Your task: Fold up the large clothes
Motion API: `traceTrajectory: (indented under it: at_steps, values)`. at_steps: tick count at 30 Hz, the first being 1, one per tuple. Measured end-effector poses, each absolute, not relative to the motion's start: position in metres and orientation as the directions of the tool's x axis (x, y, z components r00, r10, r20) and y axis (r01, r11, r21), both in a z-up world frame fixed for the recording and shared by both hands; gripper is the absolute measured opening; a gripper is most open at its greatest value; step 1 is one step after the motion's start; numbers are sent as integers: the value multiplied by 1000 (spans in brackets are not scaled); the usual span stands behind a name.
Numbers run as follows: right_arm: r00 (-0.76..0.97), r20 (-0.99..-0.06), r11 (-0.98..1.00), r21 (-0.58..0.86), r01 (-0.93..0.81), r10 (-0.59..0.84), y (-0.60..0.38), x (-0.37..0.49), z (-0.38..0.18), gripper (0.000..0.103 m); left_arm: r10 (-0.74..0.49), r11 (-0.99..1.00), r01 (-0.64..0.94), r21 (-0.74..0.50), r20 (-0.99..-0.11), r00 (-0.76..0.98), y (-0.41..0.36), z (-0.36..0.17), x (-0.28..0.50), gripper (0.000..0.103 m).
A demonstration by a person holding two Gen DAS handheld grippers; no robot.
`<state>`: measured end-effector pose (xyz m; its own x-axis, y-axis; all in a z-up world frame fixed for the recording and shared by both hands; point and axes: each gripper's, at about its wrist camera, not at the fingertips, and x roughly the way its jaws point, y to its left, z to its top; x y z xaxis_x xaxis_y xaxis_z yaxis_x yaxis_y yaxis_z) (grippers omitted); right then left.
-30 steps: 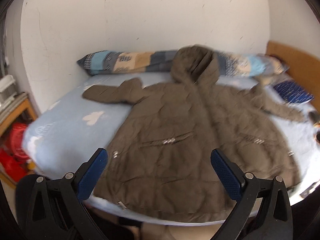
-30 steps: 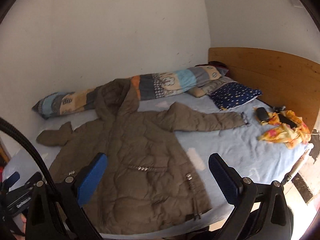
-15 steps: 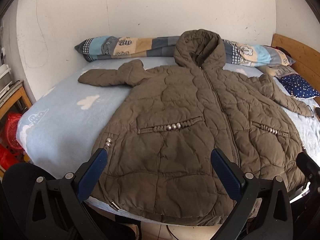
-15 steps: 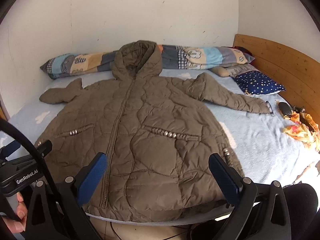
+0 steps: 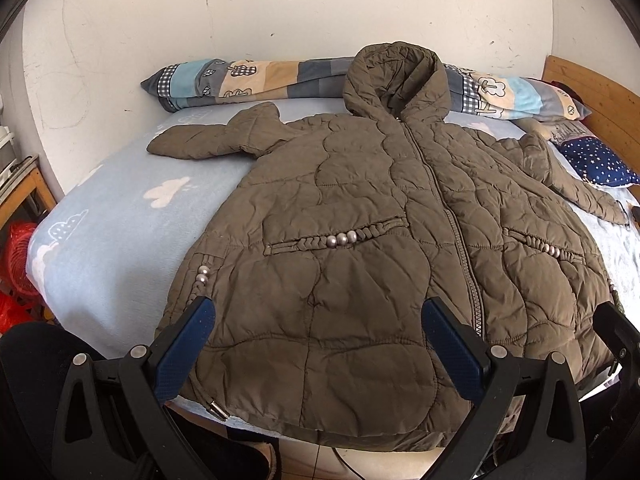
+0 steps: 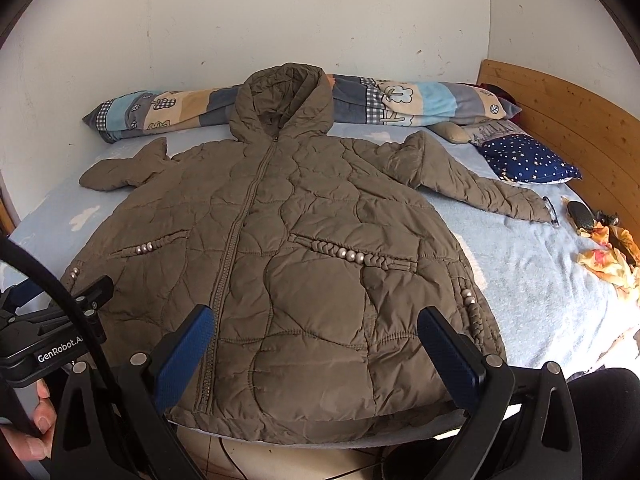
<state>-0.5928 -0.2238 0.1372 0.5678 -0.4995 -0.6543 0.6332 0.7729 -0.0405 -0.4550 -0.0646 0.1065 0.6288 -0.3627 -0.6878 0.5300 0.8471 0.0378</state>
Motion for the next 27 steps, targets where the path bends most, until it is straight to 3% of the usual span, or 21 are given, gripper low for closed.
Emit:
traceTrajectory:
  at_steps: [27]
  values:
    - [558,-668,747,4,665,-493,-240,-605,149,103,-376,845,534,33,-673,637,-62,116,-456,103]
